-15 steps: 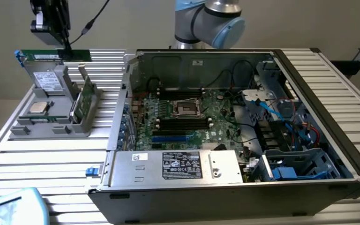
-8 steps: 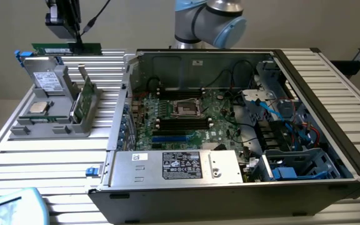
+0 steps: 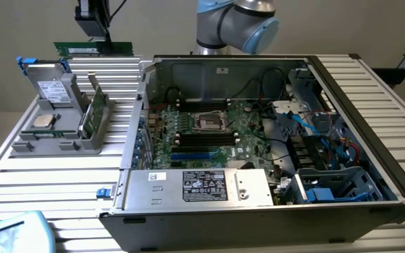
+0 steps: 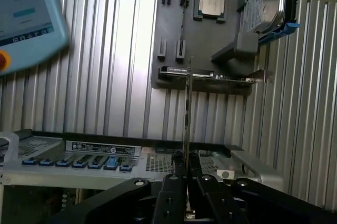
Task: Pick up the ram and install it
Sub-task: 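Pick up the ram and move it above insertion slot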
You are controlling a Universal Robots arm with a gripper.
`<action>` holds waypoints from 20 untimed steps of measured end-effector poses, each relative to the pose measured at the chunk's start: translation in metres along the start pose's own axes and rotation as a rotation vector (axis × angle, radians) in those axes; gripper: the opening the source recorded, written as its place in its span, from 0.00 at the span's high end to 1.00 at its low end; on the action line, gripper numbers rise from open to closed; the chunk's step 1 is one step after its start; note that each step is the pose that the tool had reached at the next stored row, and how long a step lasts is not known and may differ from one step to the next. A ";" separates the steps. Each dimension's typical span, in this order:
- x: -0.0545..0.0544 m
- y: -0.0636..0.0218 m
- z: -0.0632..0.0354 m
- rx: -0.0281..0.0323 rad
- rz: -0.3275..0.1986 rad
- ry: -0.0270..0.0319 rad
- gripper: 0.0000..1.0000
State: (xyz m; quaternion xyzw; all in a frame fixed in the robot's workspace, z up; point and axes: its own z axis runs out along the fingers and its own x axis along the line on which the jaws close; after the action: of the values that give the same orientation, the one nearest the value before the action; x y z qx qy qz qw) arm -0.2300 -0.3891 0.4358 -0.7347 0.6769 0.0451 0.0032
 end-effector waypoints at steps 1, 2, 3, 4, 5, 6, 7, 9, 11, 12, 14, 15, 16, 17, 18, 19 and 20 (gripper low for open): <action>0.000 -0.0041 -0.0016 0.0000 0.000 -0.0003 0.86; 0.001 -0.0086 -0.0033 0.0000 0.000 -0.0006 0.86; 0.001 -0.0129 -0.0050 0.0000 0.000 -0.0008 0.86; 0.002 -0.0174 -0.0067 0.0001 0.000 -0.0011 0.86; 0.002 -0.0216 -0.0084 0.0000 0.000 -0.0011 0.86; 0.002 -0.0261 -0.0103 0.0000 0.000 -0.0012 0.86; 0.003 -0.0306 -0.0122 0.0000 0.000 -0.0013 0.86; 0.003 -0.0392 -0.0163 0.0000 0.000 -0.0014 0.86; 0.004 -0.0479 -0.0199 0.0003 0.000 -0.0015 0.86; 0.004 -0.0523 -0.0219 0.0001 0.000 -0.0014 0.86; 0.005 -0.0611 -0.0252 0.0000 0.000 -0.0014 0.86; 0.006 -0.0657 -0.0265 0.0000 0.000 -0.0015 0.86; 0.006 -0.0701 -0.0275 -0.0001 0.000 -0.0015 0.86; 0.007 -0.0748 -0.0287 -0.0004 0.000 -0.0014 0.86; 0.007 -0.0792 -0.0297 -0.0006 0.000 -0.0015 0.86; 0.008 -0.0836 -0.0308 -0.0009 0.000 -0.0014 0.86; 0.008 -0.0881 -0.0319 -0.0011 0.000 -0.0014 0.86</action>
State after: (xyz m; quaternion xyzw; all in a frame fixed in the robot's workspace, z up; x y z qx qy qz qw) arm -0.1398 -0.3919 0.4620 -0.7347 0.6768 0.0460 0.0032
